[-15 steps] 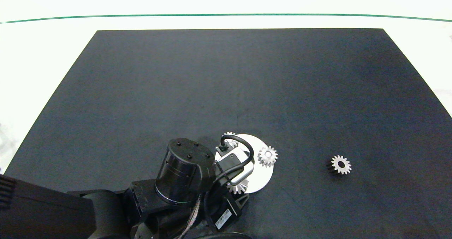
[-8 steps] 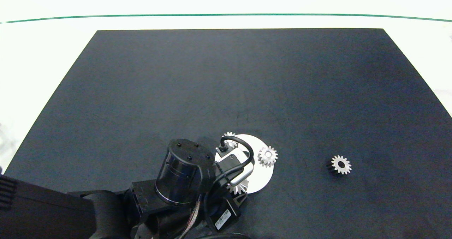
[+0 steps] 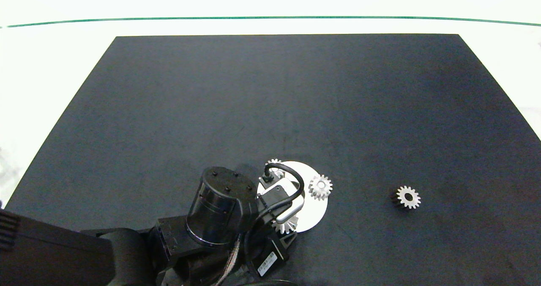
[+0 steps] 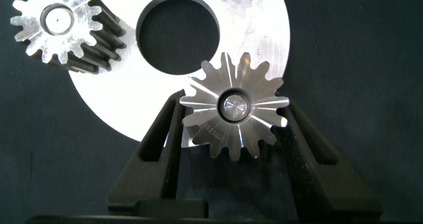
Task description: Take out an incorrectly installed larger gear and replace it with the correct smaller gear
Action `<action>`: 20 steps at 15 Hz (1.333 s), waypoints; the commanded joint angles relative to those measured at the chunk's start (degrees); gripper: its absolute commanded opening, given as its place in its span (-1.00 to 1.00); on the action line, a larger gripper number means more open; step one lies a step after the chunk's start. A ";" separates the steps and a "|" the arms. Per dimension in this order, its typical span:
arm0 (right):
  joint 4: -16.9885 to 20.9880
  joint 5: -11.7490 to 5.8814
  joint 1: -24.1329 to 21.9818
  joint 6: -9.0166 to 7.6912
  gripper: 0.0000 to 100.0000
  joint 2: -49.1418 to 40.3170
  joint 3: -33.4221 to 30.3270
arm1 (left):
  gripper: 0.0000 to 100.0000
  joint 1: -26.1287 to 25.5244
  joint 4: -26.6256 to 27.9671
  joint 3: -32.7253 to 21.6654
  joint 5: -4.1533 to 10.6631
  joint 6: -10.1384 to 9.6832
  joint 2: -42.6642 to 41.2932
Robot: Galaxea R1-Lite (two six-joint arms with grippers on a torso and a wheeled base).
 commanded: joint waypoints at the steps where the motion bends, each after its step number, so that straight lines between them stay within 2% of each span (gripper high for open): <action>1: 0.06 -0.04 0.02 0.00 1.00 -0.07 0.01 | -0.38 -0.51 -0.24 -0.15 0.12 0.19 -0.44; 4: 0.06 -0.04 0.02 0.00 1.00 -0.42 0.01 | -0.38 -1.12 -0.15 -0.59 0.21 0.36 -0.97; 6: 0.06 -0.04 0.02 0.00 1.00 -0.51 0.01 | -0.38 -1.21 -0.07 -0.50 1.09 0.45 -1.50; 11: 0.06 -0.04 0.02 0.00 1.00 -0.69 0.01 | -0.38 -1.12 1.08 -0.50 1.97 2.47 -4.13; 12: 0.06 -0.04 0.02 0.00 1.00 -0.69 0.01 | -0.38 -1.03 2.39 -0.59 2.14 2.91 -5.19; 13: 0.06 -0.04 0.02 0.00 1.00 -0.69 0.01 | -0.38 -1.12 6.88 -1.56 2.23 3.26 -7.12; 15: 0.06 -0.04 0.02 0.00 1.00 -0.78 0.01 | -0.38 -0.86 11.10 -3.14 2.23 3.26 -10.11; 17: 0.14 -0.04 -0.06 0.00 1.00 -0.86 0.09 | -0.38 -0.42 11.45 -3.84 2.41 3.26 -11.43; 18: 0.14 -0.04 -0.06 0.00 1.00 -1.04 0.27 | -0.38 0.02 11.45 -3.32 3.29 3.35 -12.31; 20: 0.14 -0.04 -0.06 0.00 1.00 -1.21 0.45 | -0.38 1.51 12.15 -2.00 3.55 3.35 -13.54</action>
